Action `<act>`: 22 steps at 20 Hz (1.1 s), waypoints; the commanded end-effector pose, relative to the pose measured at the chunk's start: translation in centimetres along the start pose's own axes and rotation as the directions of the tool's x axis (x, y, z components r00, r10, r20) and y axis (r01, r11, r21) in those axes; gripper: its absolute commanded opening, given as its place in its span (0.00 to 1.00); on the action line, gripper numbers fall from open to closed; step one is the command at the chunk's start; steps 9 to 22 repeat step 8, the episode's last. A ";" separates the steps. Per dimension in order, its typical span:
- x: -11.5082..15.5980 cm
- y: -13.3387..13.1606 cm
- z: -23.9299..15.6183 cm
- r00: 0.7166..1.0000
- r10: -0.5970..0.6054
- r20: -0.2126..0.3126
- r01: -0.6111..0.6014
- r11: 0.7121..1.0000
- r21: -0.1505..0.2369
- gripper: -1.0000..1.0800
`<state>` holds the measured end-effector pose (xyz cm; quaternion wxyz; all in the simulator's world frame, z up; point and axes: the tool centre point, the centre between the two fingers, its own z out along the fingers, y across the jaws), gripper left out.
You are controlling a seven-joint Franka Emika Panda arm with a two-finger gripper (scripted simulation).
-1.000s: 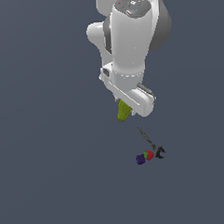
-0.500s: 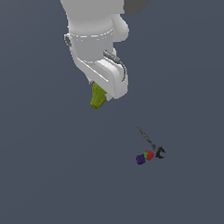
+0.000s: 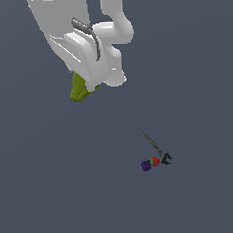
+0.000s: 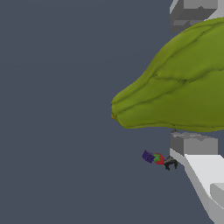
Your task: Pick up a designated object from a clutter of objects.
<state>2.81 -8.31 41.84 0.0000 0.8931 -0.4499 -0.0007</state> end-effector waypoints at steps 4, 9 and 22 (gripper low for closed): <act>1.1 0.4 -1.4 1.000 -0.001 -0.001 0.001 1.000 0.000 0.00; 1.3 0.5 -1.6 1.000 -0.001 -0.001 0.001 1.000 0.000 0.00; 1.3 0.5 -1.6 1.000 -0.001 -0.001 0.001 1.000 0.000 0.00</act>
